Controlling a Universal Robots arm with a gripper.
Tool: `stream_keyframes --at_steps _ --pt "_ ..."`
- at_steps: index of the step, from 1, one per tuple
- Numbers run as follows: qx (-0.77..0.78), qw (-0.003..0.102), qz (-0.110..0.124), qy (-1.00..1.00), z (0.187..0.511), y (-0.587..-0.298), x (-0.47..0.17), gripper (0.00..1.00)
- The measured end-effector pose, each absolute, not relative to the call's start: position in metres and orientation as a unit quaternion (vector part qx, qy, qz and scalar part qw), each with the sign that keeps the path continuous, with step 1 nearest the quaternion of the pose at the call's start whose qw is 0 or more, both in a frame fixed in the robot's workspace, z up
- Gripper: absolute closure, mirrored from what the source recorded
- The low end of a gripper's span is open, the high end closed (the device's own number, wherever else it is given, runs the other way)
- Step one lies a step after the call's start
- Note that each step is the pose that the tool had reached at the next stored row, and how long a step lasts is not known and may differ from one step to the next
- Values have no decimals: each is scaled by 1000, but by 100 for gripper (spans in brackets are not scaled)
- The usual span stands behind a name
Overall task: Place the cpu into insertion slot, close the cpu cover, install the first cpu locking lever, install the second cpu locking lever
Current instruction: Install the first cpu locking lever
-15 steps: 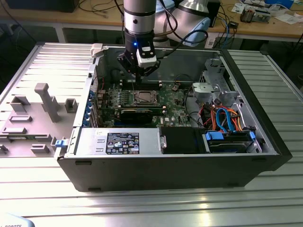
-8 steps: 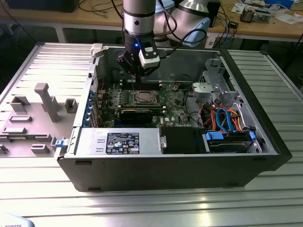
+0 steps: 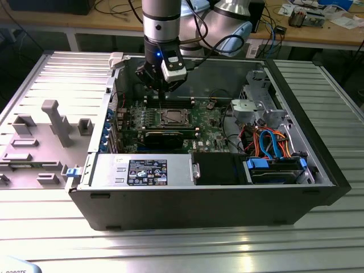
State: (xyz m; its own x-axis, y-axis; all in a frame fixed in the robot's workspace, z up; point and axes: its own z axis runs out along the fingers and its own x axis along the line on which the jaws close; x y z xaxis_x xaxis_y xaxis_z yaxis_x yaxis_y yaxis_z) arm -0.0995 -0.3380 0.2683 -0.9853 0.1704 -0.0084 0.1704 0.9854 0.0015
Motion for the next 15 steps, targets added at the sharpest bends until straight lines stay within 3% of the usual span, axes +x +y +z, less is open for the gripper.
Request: stream_keyframes --at_steps 15 --pt "68 5 0 998 267 -330 -117 89"
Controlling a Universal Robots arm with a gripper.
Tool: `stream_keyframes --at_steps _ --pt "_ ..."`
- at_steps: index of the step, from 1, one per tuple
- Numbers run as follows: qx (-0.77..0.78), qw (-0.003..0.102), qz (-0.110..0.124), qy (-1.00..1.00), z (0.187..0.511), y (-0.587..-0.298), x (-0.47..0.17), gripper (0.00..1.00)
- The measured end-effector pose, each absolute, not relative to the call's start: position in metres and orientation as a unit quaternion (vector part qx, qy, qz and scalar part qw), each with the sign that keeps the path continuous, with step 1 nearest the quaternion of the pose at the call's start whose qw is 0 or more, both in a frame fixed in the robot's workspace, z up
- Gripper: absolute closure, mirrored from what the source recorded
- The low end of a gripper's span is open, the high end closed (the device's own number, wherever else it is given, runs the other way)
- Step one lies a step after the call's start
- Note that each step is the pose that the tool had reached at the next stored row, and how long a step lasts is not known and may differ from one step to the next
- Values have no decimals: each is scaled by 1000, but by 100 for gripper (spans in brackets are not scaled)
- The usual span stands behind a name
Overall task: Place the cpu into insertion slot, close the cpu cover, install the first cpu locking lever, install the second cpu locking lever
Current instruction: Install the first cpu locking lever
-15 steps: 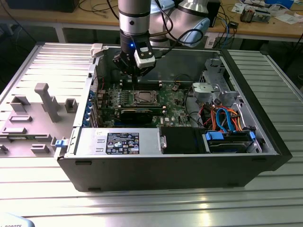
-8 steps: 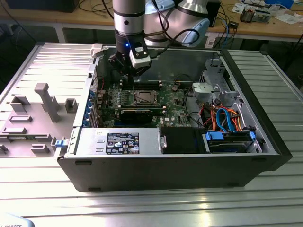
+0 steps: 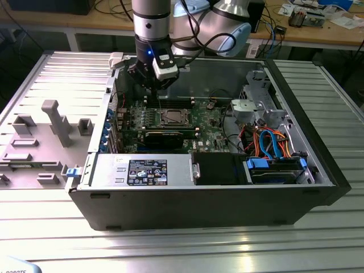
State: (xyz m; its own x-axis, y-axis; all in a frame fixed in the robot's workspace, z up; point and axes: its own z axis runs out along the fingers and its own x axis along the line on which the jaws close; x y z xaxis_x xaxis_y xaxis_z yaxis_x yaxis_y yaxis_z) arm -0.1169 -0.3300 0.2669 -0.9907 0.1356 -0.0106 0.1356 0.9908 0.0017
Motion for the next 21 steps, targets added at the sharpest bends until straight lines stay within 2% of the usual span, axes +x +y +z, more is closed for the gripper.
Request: stream_keyframes --at_steps 4,5,6,10,21 --pt "37 9 1 999 265 -330 -117 89" --pt "36 23 1 999 264 -329 -121 89" --pt "12 26 2 1000 263 -328 -127 89" --pt "3 26 2 1000 260 -302 -128 89" --pt "3 26 2 1000 260 -302 -114 89"
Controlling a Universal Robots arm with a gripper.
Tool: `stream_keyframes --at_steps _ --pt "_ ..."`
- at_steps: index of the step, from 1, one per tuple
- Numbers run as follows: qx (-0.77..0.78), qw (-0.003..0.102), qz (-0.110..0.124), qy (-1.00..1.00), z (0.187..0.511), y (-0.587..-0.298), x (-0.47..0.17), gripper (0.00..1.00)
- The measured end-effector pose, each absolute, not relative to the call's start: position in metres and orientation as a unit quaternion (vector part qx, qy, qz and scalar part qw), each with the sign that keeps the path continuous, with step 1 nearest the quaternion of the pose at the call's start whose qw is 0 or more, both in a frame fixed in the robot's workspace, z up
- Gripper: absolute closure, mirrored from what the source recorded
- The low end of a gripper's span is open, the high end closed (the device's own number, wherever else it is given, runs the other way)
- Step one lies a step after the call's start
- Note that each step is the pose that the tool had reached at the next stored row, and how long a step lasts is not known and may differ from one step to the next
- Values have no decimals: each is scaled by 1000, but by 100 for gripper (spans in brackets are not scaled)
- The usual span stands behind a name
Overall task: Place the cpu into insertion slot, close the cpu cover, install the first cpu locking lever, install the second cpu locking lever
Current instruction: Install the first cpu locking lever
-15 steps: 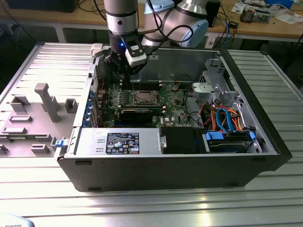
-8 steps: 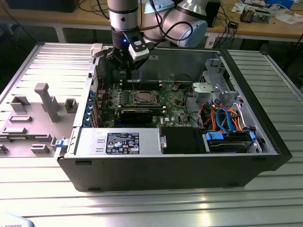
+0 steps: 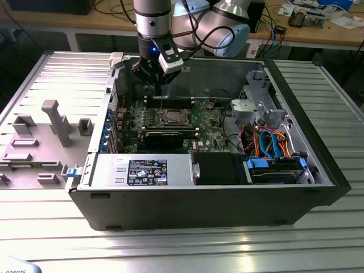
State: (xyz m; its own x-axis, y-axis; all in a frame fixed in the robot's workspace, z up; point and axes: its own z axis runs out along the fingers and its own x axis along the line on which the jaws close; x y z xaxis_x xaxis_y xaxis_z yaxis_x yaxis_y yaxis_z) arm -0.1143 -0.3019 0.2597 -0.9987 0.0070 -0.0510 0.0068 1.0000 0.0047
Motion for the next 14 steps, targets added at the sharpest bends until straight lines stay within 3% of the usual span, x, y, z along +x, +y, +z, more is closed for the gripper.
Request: stream_keyframes --at_steps 14 --pt "5 26 1 1000 259 -302 -110 89"
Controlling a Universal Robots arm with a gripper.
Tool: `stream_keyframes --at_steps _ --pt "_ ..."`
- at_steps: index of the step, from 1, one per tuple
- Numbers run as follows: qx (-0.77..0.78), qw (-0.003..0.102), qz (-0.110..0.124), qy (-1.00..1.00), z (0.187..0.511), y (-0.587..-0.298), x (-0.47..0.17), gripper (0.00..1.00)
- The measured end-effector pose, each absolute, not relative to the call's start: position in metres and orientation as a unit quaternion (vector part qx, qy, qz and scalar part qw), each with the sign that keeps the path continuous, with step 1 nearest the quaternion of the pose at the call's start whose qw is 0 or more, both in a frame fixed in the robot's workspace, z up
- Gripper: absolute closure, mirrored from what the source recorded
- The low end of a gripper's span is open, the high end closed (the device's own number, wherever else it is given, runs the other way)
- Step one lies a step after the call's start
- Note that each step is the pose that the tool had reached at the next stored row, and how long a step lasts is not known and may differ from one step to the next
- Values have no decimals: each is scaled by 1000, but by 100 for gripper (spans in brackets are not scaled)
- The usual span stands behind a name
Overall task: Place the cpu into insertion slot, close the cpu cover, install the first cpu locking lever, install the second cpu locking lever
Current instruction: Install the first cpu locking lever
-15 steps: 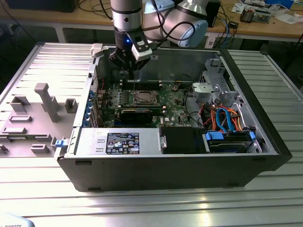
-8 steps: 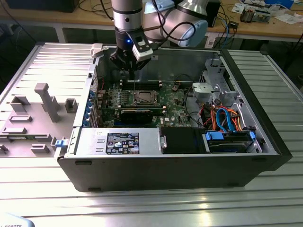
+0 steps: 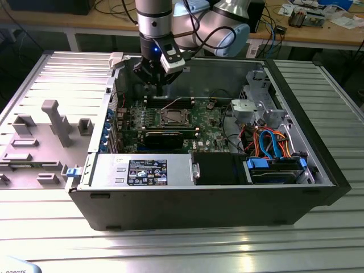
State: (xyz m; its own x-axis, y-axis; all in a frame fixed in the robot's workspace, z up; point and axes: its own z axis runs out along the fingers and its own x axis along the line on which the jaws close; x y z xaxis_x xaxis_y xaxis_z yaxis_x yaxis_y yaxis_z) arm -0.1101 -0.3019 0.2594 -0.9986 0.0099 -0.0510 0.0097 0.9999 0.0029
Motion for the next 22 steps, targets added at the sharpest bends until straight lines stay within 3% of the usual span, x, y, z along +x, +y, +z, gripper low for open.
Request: stream_keyframes --at_steps 22 --pt "2 26 8 1000 239 -304 -86 89"
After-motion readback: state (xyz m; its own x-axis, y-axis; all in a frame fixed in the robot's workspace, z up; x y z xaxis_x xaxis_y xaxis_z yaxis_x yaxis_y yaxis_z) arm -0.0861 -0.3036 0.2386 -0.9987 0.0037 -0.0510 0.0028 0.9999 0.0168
